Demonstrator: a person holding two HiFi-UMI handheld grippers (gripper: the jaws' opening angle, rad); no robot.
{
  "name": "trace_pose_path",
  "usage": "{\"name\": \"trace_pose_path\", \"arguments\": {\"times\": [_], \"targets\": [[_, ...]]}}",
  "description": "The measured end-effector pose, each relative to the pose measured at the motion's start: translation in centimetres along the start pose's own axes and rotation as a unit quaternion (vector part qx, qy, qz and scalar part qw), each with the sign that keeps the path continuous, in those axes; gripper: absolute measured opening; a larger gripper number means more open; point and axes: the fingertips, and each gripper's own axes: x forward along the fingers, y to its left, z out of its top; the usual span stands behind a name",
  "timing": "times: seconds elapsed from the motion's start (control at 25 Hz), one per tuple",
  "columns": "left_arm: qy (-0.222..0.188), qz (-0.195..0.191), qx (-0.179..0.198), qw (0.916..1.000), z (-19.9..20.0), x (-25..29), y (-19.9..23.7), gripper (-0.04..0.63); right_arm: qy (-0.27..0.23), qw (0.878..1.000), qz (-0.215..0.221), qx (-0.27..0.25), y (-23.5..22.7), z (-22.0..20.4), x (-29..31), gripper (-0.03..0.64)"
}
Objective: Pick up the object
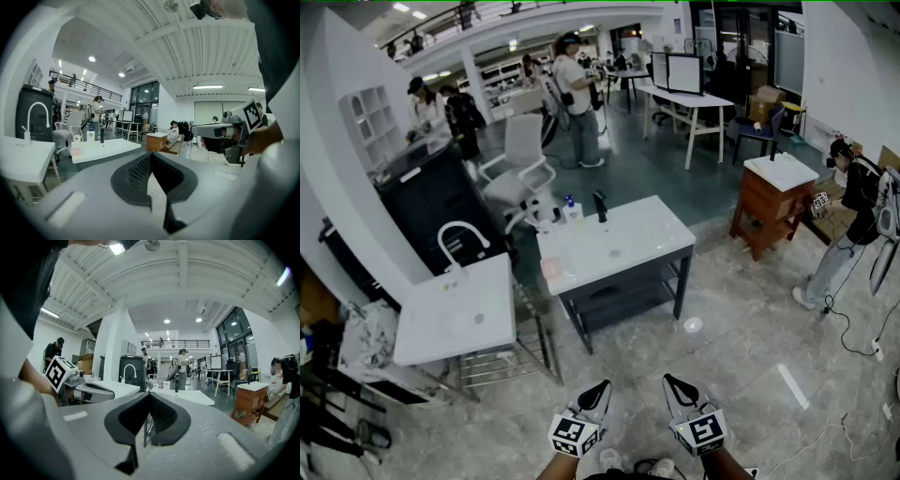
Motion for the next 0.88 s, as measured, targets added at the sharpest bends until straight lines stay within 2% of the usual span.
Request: {"name": "trace_pose_path", "arguments": {"times": [0.4, 0.68, 0.88], "targets": [[-0.01, -0.013, 0.004, 0.9998, 0.7, -0.6, 2.2, 0.015, -0.002, 1.0, -0.018, -0.016, 1.2, 1.8, 2.0, 0.0], [-0.007, -0.022, 0.006, 0.9997, 0.5, -2.0, 4.3, 0.015, -0.02, 0.999, -0.028, 0.04, 2.8, 1.9, 3.6, 0.002], [-0.008, -0.036, 0.007, 0.9993, 0.2, -2.9, 5.4, 0.015, -0.029, 0.998, -0.042, 0.024, 4.1, 2.1, 4.5, 0.003]]}}
